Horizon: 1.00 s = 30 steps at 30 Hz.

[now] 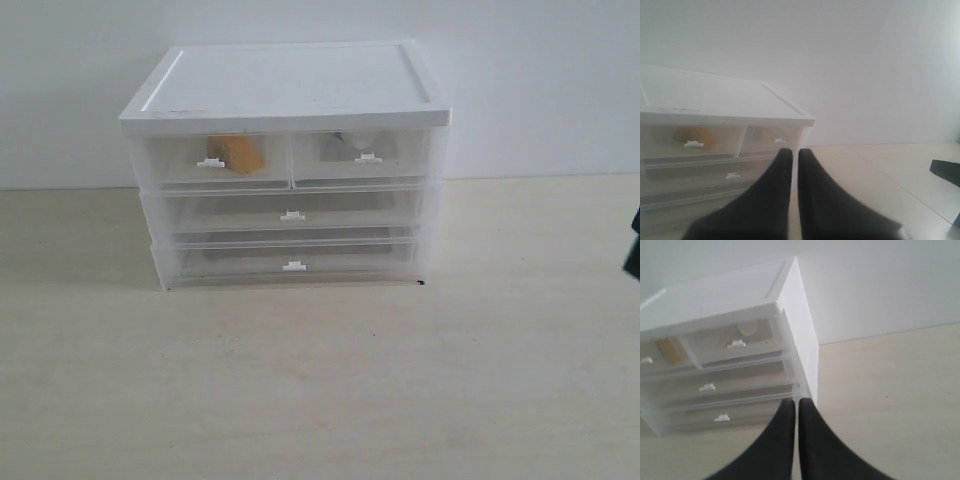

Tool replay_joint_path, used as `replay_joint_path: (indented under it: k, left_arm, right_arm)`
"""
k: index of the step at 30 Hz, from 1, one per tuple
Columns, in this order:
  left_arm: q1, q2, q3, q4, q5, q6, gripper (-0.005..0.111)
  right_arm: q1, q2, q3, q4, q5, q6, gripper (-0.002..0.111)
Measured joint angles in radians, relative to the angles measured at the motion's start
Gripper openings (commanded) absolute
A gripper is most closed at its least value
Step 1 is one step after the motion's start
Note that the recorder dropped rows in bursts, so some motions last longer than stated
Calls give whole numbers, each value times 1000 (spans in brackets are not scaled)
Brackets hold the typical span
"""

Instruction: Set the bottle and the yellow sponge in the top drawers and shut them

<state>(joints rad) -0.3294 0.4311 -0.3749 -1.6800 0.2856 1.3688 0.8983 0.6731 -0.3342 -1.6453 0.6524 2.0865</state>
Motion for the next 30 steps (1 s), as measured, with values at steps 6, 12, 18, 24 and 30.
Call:
replay_joint_path:
  k: [6,12,18,24,30]
  left_arm:
    - [0,0,0,0,-2,0,4]
    - [0,0,0,0,-4,0,4]
    - [0,0,0,0,-5,0,4]
    - [0,0,0,1,-5,0,4]
    - [0,0,0,1,-5,0,4]
  right_arm:
    - [-394,-238,54,-69,-457,-7,0]
    - [-664,-483,138,-82,-756,-3,0]
    - [-714,-602,245,-92,-798,-3,0]
    - [-716,-622,329,-94,-731,0,0]
    - [-716,-624,329,-94,-727,0,0]
